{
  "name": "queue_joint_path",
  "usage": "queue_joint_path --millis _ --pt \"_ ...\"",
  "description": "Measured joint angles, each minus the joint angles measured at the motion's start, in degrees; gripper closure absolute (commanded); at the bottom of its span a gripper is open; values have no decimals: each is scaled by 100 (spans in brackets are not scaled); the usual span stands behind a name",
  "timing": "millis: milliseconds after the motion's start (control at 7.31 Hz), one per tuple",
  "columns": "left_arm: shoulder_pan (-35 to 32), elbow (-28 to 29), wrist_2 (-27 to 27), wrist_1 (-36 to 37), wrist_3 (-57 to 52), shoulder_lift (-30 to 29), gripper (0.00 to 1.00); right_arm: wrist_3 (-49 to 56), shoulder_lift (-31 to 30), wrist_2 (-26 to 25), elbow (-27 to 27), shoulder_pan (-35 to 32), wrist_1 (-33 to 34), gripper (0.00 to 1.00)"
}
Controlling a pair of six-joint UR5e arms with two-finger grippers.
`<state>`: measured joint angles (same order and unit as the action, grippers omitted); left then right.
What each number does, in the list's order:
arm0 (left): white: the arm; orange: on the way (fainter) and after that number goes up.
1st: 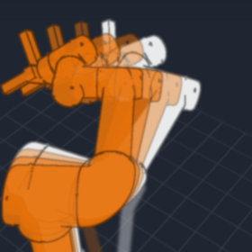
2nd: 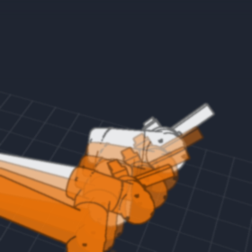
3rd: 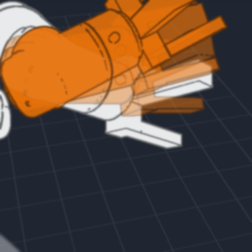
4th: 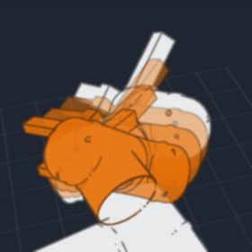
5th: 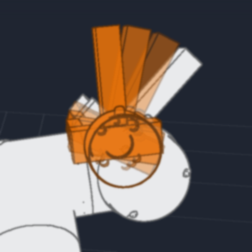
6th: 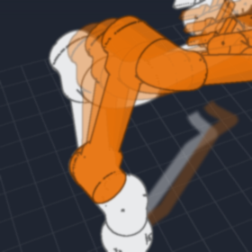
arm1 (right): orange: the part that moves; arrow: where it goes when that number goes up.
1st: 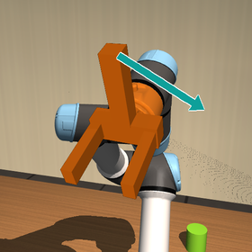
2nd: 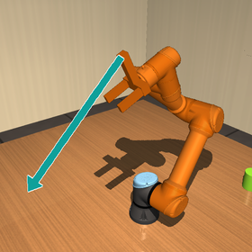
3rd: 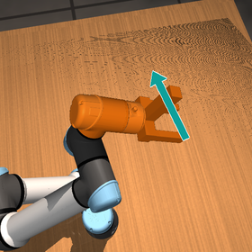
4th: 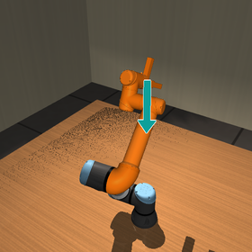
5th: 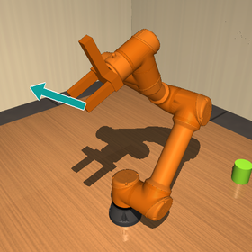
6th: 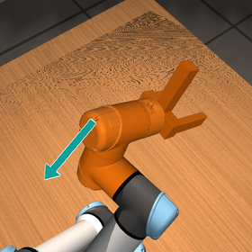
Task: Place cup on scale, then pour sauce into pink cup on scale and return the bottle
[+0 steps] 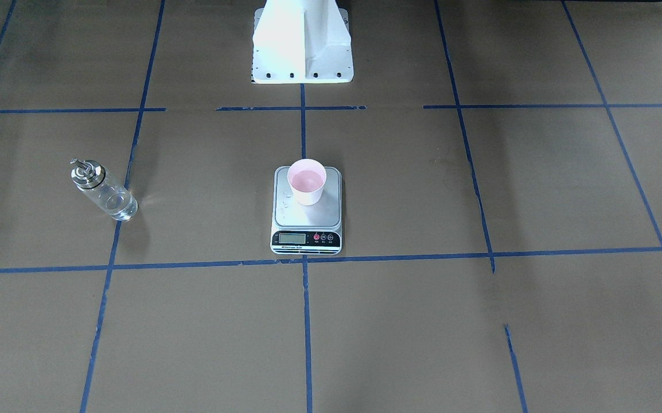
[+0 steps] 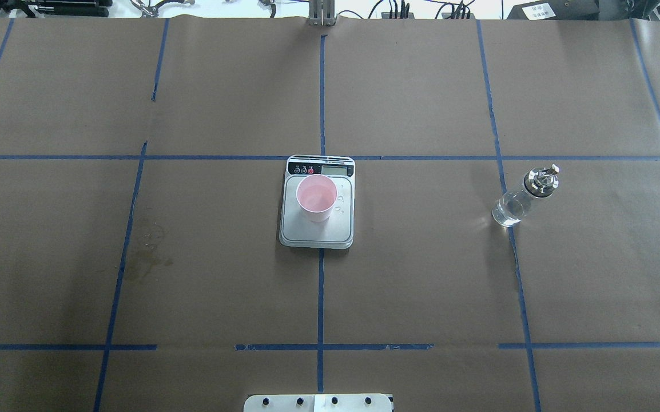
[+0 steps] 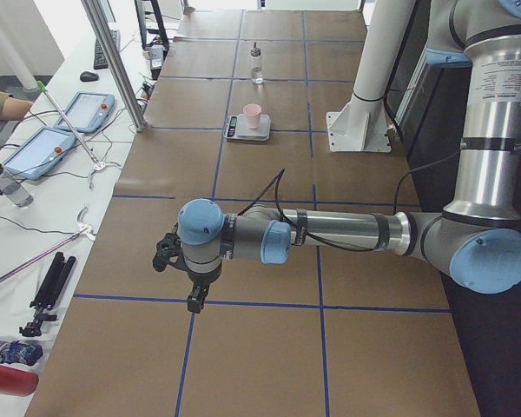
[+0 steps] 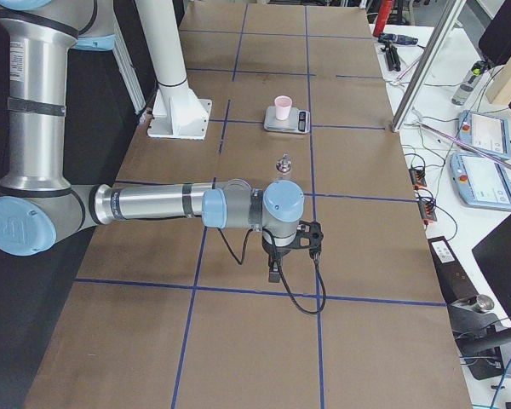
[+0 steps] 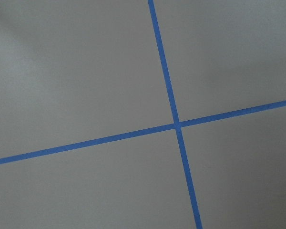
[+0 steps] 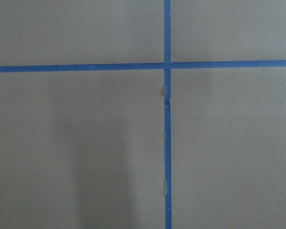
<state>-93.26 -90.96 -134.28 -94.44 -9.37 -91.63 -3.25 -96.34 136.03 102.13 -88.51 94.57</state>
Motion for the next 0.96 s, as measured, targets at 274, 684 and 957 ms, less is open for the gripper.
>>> queue_joint_path --millis 274,684,957 --pt "38 -11 -18 -10 23 84 0 0 2 -5 14 0 0 0" --pt "48 -32 -14 -20 140 109 0 5 4 -7 26 0 0 0" --pt "53 -35 -3 -12 146 116 0 3 2 -7 26 0 -3 0"
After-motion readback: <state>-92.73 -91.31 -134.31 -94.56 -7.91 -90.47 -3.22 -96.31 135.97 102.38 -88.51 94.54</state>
